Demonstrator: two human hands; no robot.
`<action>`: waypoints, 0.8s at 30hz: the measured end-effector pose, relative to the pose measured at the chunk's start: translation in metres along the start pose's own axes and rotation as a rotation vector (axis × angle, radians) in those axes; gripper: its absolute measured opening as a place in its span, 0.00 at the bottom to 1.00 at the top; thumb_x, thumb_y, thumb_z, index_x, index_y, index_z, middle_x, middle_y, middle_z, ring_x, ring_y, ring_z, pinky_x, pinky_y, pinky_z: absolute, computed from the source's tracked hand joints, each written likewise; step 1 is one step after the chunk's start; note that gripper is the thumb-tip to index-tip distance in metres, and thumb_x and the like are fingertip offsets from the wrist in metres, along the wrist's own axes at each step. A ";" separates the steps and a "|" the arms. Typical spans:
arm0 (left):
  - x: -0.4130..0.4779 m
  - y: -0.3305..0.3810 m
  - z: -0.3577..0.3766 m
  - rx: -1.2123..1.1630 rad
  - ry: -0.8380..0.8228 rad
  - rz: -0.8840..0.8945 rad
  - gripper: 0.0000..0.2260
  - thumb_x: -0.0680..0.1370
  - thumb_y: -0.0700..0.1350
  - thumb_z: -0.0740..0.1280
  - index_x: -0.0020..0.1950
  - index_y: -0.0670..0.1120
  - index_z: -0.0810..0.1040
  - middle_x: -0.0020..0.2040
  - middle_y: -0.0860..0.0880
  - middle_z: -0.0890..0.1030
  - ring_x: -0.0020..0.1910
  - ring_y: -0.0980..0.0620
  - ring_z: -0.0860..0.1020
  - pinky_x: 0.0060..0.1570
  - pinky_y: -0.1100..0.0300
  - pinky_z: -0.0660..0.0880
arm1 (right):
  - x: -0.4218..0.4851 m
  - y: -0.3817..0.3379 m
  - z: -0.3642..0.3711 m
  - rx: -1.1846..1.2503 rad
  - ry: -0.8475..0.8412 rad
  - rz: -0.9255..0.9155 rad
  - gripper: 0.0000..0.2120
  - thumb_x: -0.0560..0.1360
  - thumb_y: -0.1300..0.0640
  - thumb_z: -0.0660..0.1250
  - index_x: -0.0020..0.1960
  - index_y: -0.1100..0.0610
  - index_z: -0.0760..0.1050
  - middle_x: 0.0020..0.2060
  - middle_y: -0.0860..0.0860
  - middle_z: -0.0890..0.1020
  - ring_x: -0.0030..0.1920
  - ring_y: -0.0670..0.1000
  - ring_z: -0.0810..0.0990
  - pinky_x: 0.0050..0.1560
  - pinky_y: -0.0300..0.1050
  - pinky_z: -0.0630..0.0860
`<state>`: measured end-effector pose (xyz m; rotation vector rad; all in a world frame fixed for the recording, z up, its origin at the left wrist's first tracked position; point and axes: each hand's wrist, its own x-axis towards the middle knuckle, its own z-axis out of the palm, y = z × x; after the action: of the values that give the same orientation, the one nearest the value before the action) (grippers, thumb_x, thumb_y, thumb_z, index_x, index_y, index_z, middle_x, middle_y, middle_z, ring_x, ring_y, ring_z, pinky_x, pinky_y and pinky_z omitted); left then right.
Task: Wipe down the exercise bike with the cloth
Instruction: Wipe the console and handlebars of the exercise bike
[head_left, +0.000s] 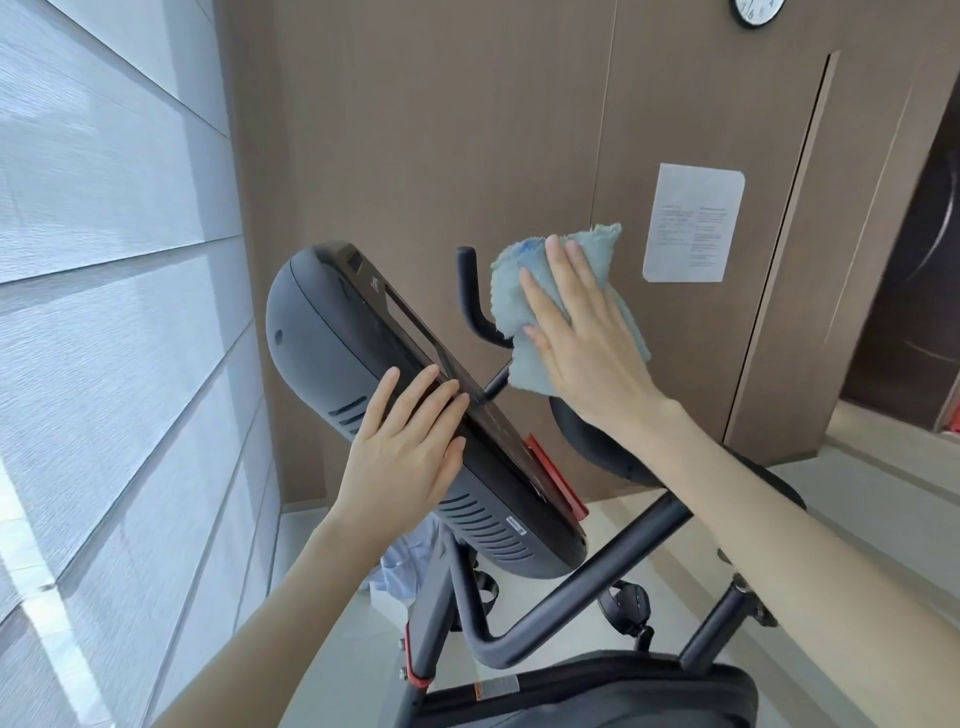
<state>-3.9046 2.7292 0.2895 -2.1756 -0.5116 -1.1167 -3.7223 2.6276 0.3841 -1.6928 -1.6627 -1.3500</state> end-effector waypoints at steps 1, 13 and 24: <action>0.000 0.000 0.000 0.002 0.002 0.001 0.17 0.80 0.48 0.57 0.63 0.43 0.77 0.63 0.46 0.77 0.69 0.45 0.68 0.73 0.43 0.54 | 0.011 -0.001 -0.001 0.047 -0.001 0.041 0.24 0.81 0.53 0.51 0.72 0.64 0.61 0.73 0.65 0.58 0.74 0.63 0.54 0.71 0.54 0.55; 0.002 0.006 -0.003 -0.001 0.024 -0.034 0.17 0.79 0.48 0.59 0.62 0.42 0.79 0.62 0.45 0.79 0.68 0.44 0.71 0.71 0.42 0.56 | -0.064 -0.026 0.008 0.317 -0.014 0.330 0.31 0.80 0.46 0.47 0.75 0.63 0.45 0.56 0.63 0.74 0.47 0.59 0.78 0.39 0.49 0.78; 0.002 0.006 -0.001 -0.004 0.035 -0.036 0.16 0.79 0.48 0.59 0.62 0.43 0.79 0.62 0.46 0.79 0.68 0.44 0.70 0.72 0.43 0.56 | 0.004 -0.013 -0.002 0.338 0.003 0.331 0.25 0.81 0.50 0.52 0.75 0.58 0.53 0.64 0.65 0.65 0.55 0.61 0.74 0.45 0.51 0.77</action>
<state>-3.9006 2.7239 0.2890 -2.1545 -0.5352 -1.1734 -3.7355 2.6310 0.3837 -1.6672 -1.4316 -0.8626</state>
